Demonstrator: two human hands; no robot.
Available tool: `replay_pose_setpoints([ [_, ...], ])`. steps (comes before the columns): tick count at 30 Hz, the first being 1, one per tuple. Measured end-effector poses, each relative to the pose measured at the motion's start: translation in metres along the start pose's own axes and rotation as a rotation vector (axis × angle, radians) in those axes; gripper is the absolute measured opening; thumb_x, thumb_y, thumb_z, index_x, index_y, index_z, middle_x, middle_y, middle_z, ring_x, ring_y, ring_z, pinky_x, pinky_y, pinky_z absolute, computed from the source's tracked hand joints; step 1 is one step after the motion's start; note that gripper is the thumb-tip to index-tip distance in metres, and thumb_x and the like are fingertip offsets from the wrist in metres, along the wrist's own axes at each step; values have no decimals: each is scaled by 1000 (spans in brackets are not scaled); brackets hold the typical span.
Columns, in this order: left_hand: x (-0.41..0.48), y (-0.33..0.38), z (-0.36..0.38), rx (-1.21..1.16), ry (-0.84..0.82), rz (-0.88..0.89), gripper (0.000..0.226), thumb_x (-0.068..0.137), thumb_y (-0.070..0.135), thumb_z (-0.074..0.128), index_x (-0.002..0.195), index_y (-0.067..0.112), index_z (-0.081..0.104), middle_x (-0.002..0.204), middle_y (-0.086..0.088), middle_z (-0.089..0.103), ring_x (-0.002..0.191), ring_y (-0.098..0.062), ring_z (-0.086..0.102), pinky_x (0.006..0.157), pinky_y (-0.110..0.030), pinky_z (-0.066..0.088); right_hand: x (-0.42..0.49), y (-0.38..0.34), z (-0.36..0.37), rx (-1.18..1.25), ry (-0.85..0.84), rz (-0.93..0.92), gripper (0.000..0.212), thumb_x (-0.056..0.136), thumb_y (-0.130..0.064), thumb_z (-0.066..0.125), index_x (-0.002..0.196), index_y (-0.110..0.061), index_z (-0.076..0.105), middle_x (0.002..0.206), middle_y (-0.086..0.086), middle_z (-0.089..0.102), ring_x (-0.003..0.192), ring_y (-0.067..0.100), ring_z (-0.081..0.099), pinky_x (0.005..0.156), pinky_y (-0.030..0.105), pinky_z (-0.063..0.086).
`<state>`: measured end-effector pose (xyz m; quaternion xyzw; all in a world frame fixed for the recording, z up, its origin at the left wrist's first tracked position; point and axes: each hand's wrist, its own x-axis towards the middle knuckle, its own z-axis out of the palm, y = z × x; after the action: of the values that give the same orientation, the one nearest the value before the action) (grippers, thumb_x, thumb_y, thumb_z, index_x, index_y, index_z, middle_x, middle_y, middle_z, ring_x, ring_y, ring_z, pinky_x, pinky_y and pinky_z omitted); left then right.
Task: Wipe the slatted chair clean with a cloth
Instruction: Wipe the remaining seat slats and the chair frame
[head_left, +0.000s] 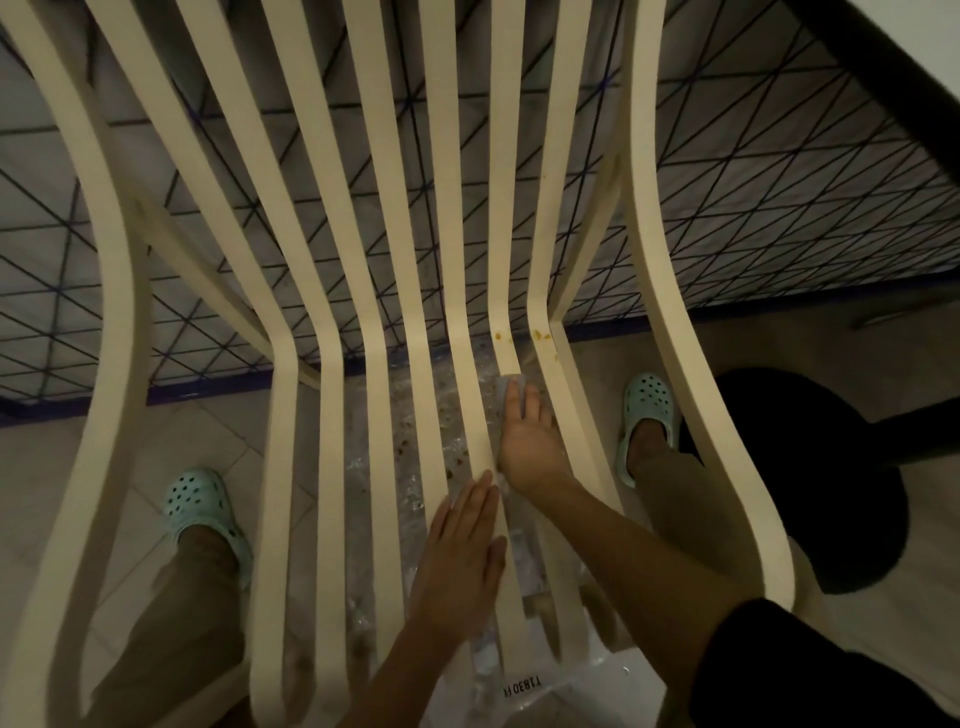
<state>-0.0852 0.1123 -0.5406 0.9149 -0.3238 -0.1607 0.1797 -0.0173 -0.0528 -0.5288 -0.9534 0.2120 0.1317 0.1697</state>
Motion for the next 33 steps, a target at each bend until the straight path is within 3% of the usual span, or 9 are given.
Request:
replay_pose_setpoints([
  [5,1,1,-1,13,-52,-20,57,99,45,7,151,25,1,160,8,-4,148,-9,-6,122,-39,6,-33,6,3,53,-56,2,84,94,-16,49,153,-14,-10,160,18,0,144,40,15,113,47,29],
  [9,1,2,-12,27,-76,-9,61,92,51,-1,149,28,-8,156,13,-15,146,-6,-12,120,-31,-7,-80,14,14,46,-51,-10,82,96,-18,46,152,-14,-14,161,15,-4,148,32,8,120,41,19],
  [13,4,-6,-25,48,-106,56,57,99,47,12,151,29,-2,154,17,-16,144,-3,-18,115,-25,-16,-125,29,26,24,-39,-59,80,97,-22,41,146,-13,-22,161,14,-11,149,29,-6,122,38,2],
  [16,11,-16,-28,57,-121,75,64,94,53,5,153,27,4,158,15,-12,144,-5,-18,120,-34,-6,-154,34,35,-15,11,-91,81,95,-28,45,152,-9,-9,158,12,-18,148,31,-12,120,39,-4],
  [20,25,-27,-33,62,-122,49,67,92,53,2,153,26,5,158,15,-10,146,-9,-15,121,-41,2,-169,37,38,-25,65,-126,88,77,-19,62,152,-4,18,161,13,4,148,30,4,120,43,18],
  [23,37,-31,-37,93,-125,46,70,90,55,-2,153,26,1,157,15,-13,145,-9,-17,121,-42,-1,-166,37,33,18,-1,-150,80,86,-8,39,153,-10,-4,159,6,-18,146,24,-17,121,44,14],
  [27,64,-34,-39,172,-103,14,61,100,48,14,151,23,-8,156,10,-20,144,-9,-20,116,-35,-12,-150,31,32,0,34,-189,77,77,-16,6,153,-10,-7,160,6,-20,146,23,-22,121,42,11],
  [31,98,-41,-38,147,-82,19,63,102,45,20,152,20,-8,158,6,-19,144,-9,-20,116,-33,-12,-122,29,31,7,107,-189,77,83,1,35,153,-5,2,161,10,-10,148,25,-11,120,38,9],
  [33,106,-43,-34,156,-58,15,62,101,47,16,152,20,-7,159,6,-17,145,-10,-18,118,-35,-10,-107,28,28,15,114,-203,79,81,4,36,152,-2,4,161,12,-8,148,27,-9,119,37,8],
])
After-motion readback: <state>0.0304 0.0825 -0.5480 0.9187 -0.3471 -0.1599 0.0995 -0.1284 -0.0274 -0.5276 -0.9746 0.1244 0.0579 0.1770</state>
